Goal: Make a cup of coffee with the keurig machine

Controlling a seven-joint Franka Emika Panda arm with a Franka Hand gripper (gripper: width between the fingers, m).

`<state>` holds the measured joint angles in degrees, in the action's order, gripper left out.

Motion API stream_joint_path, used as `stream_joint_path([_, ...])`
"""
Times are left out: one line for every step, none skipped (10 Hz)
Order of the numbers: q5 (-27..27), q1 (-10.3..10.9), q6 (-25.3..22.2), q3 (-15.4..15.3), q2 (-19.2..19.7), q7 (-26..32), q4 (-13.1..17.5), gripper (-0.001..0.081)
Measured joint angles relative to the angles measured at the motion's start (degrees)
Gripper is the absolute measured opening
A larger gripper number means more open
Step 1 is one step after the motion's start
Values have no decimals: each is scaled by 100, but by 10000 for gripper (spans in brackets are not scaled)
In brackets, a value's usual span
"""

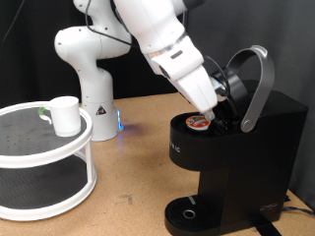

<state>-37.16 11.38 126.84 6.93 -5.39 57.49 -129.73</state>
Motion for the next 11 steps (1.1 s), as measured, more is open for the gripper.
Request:
stream_joint_path([-7,-31,-164,31,-72,8,44,803])
stream_joint_path([129,-62,-238,54,-141,-10,59,803])
stream_joint_path([254,-84,-263,55,-198,-31,53,803])
stream_joint_path([233,-84,-263,54,-193,-31,42,803])
stream_joint_path([141,-89,-263,67,-196,19,39,803])
stream_joint_path([-61,-94,-269,119,-230,157,40,803])
stream_joint_path([-317,-102,-303,204,-314,301,51,803])
stream_joint_path([-413,-121,-448,287,-436,337,76,803])
stream_joint_path([-415,-145,-658,360,-571,328,130,803])
stream_joint_path([-399,-187,-875,414,-704,293,187,803])
stream_joint_path([-392,-223,-1059,469,-827,245,242,803])
